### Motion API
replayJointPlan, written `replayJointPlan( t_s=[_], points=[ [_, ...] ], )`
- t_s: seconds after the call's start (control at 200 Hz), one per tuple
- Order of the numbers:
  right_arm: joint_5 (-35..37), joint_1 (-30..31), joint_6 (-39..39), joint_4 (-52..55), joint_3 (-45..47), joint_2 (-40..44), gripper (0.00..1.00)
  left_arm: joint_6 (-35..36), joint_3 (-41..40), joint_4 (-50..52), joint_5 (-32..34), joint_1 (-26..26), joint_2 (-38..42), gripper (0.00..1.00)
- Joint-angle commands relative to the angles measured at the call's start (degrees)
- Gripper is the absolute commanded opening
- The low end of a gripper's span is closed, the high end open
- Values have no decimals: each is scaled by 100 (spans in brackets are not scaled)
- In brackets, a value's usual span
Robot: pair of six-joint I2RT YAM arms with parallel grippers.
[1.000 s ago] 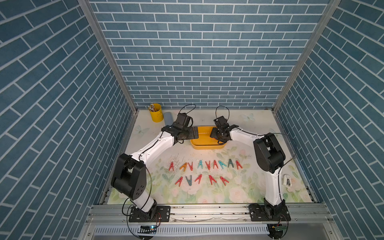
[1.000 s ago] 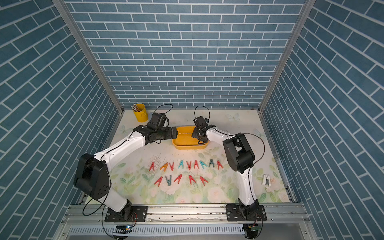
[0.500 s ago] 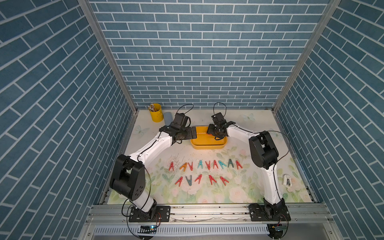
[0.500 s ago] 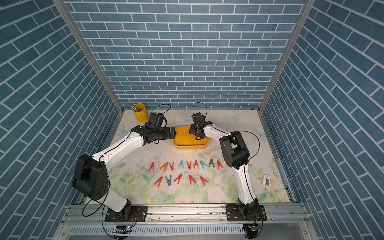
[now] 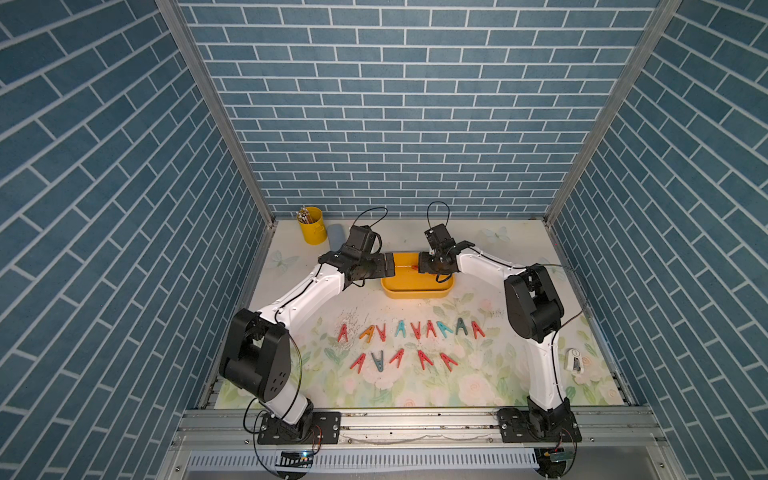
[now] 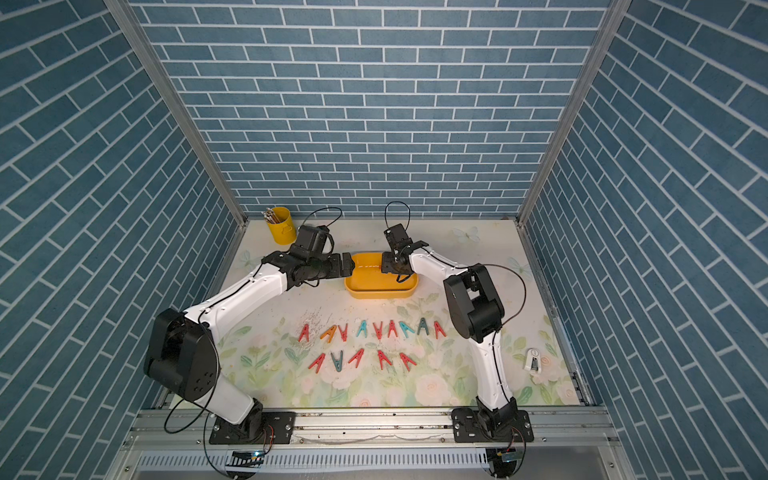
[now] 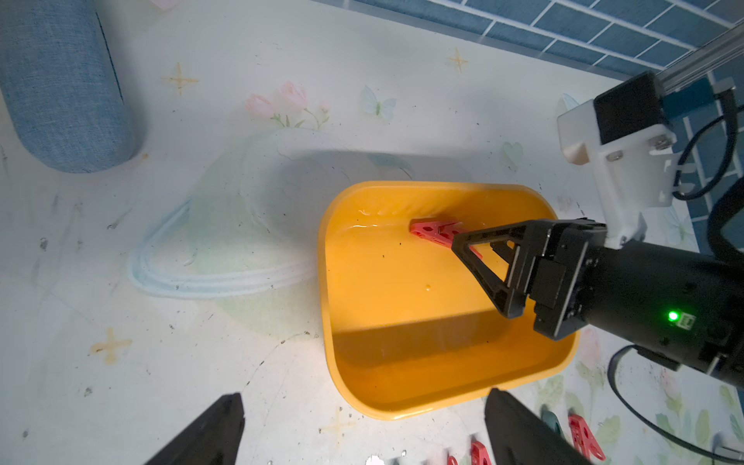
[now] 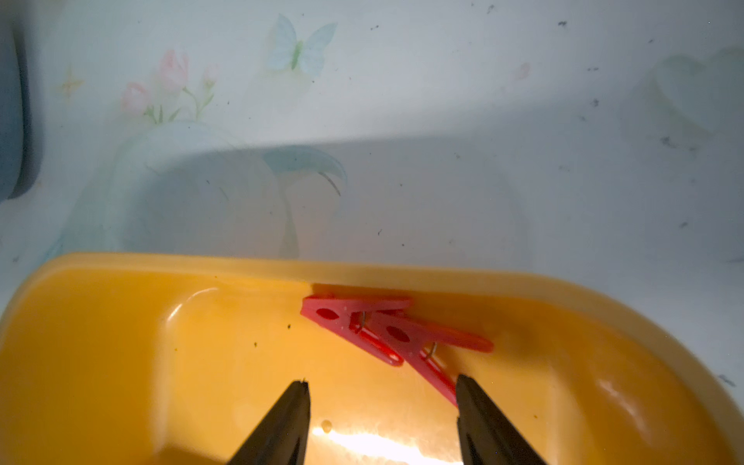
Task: Take the clothespins out of the storage box
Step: Pick up the clothespin from the storage box.
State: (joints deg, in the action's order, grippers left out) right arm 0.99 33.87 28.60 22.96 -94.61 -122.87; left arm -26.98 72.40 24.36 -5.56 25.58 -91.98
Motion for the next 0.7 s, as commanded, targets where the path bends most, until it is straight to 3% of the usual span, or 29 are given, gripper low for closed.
replayJointPlan(
  t_s=[0.0, 0.175, 0.695],
  points=[
    [150, 32, -967, 309, 52, 184, 55, 18, -86, -81, -105, -40, 134, 100],
    [231, 32, -1593, 644, -141, -61, 37, 9, -108, -94, -146, -41, 163, 100],
    [337, 30, -2080, 788, -448, -644, 35, -6, -200, -63, -111, -39, 292, 100]
  ],
)
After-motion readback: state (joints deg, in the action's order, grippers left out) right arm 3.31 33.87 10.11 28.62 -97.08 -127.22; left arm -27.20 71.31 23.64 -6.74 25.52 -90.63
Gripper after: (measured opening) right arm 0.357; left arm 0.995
